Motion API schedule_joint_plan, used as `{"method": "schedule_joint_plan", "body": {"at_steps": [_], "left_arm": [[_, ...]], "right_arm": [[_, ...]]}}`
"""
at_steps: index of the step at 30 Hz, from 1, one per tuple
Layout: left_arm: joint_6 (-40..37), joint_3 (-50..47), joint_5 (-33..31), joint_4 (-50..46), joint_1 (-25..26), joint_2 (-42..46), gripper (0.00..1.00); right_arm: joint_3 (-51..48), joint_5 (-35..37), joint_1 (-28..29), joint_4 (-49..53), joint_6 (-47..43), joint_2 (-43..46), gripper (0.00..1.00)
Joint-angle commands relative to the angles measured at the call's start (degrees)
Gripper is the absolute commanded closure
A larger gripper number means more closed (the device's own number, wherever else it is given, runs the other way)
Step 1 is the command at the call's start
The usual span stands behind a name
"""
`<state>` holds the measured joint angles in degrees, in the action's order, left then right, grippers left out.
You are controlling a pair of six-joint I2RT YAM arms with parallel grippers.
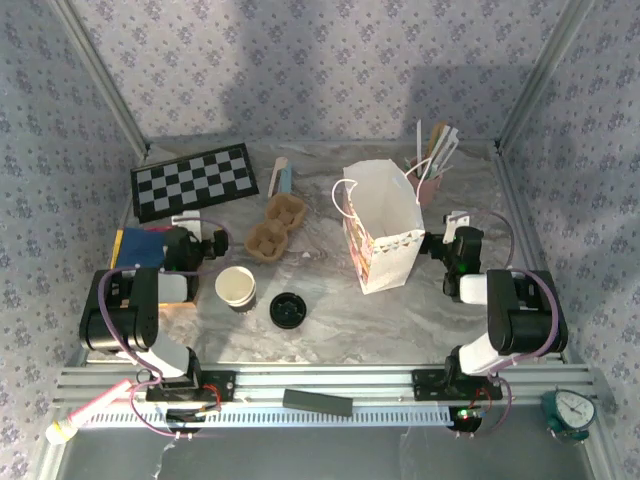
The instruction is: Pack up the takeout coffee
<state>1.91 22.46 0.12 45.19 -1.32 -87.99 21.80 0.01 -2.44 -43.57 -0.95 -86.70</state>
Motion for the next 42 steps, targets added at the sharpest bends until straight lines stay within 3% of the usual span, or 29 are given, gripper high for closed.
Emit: {"method": "schedule_joint_plan", "body": {"at_steps": [1, 24, 26, 29, 32, 35, 37, 42], "left_arm": [[-0.9, 1.3, -0.5, 1.3, 0.1, 0.0, 0.0], [-0.1, 1.7, -0.1, 0.3, -0.6, 1.3, 0.0], [0.7, 3.9, -2.2, -7.9, -0.7, 6.5, 0.0], [4.9, 7.3, -9.1, -20.8, -1.2, 15.6, 0.0], [13.3, 14.3, -13.3, -40.7, -2.9, 23.4, 0.0], [25.0, 21.0, -15.9, -58.3, -4.3, 28.9, 0.0], [28.8, 24.7, -13.1, -66.5, -5.6, 32.1, 0.0], [31.0, 31.1, -2.9, -76.1, -5.5, 33.6, 0.0]], "right_arm": [[1.0, 0.2, 0.2, -1.1, -0.9, -0.3, 0.0], [0.5, 0.9, 0.0, -1.4, -0.4, 1.0, 0.0], [1.6, 3.3, 0.1, 4.5, 0.5, 5.8, 0.0], [6.8, 6.9, -0.7, 22.5, 5.7, 15.5, 0.0], [9.4, 8.1, -2.2, 33.8, 12.0, 23.5, 0.0], [15.0, 13.6, -3.5, 50.6, 26.6, 30.4, 0.0], [18.9, 10.3, -4.5, 57.4, 26.4, 33.6, 0.0], [28.5, 1.5, -3.2, 67.2, 26.0, 34.9, 0.0]]}}
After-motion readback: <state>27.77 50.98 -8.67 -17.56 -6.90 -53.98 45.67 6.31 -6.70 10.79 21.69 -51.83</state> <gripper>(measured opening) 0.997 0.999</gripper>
